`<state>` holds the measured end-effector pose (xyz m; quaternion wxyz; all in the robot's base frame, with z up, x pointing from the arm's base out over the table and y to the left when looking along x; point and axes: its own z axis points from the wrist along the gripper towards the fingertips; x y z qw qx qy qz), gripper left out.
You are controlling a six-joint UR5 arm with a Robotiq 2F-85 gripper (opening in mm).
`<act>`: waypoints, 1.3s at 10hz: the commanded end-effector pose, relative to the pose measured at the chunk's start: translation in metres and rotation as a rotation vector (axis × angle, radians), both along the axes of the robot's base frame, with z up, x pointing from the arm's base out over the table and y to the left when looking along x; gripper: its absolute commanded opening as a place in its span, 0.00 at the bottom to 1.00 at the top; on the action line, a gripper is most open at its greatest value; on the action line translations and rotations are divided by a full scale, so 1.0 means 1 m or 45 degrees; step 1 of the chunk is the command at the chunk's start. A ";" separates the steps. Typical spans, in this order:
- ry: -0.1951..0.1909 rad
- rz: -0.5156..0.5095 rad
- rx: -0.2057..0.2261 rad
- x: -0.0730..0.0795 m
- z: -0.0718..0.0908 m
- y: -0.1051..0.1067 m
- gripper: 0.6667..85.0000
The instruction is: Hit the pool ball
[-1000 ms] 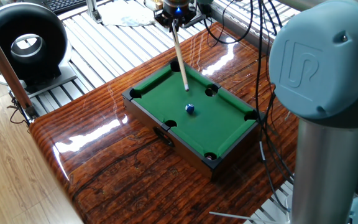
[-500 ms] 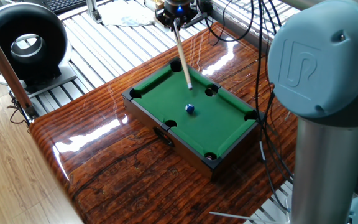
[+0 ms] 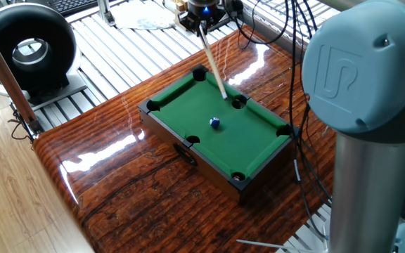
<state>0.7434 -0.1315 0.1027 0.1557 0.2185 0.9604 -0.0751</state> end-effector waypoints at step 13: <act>0.017 -0.054 0.050 0.014 0.000 0.025 0.00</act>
